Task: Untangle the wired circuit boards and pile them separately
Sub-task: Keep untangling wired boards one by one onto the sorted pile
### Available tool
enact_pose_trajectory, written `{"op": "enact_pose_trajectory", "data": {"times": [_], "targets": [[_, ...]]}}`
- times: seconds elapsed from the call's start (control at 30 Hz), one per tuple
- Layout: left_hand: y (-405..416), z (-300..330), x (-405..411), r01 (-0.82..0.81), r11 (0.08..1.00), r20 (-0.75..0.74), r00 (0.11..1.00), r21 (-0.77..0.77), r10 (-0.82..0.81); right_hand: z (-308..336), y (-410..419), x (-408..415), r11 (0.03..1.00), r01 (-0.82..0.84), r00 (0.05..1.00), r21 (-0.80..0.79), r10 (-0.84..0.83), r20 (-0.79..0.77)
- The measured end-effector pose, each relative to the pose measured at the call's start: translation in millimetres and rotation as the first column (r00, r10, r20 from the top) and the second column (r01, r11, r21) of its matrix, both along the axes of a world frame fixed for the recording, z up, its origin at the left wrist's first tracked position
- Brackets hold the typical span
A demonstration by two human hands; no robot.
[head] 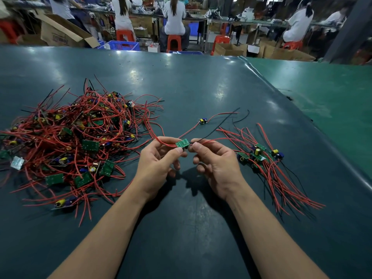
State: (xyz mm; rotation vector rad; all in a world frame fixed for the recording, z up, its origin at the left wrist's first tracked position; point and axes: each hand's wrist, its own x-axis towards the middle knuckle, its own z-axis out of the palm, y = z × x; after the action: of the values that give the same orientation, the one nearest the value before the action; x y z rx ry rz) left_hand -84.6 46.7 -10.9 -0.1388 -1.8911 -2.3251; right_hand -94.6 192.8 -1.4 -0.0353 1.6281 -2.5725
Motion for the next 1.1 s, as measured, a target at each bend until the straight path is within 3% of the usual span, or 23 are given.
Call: {"op": "enact_pose_trajectory", "data": {"times": [0.33,0.5,0.77,1.1], "targets": [[3.9,3.3,1.5,-0.021,1.0,-0.019,1.0,-0.013,0.02,-0.2,-2.4,4.9,0.99,0.06,0.997,0.129,-0.052,-0.063],[5.4,4.9,2.7,-0.009,0.999,-0.009,1.0,-0.033,0.009,-1.3,-2.7,1.4,0.965,0.184,0.979,0.186,-0.162,-0.127],[4.7,4.3,2.2,-0.031,0.999,0.047,0.998,0.012,0.03,2.6,9.2,-9.0,0.915,0.401,0.916,-0.05,-0.402,-0.001],[4.5,4.0,1.7,-0.05,0.997,0.071,0.996,0.052,0.047,5.0,22.1,-9.3,0.843,0.509,0.858,-0.177,-0.513,0.022]]}}
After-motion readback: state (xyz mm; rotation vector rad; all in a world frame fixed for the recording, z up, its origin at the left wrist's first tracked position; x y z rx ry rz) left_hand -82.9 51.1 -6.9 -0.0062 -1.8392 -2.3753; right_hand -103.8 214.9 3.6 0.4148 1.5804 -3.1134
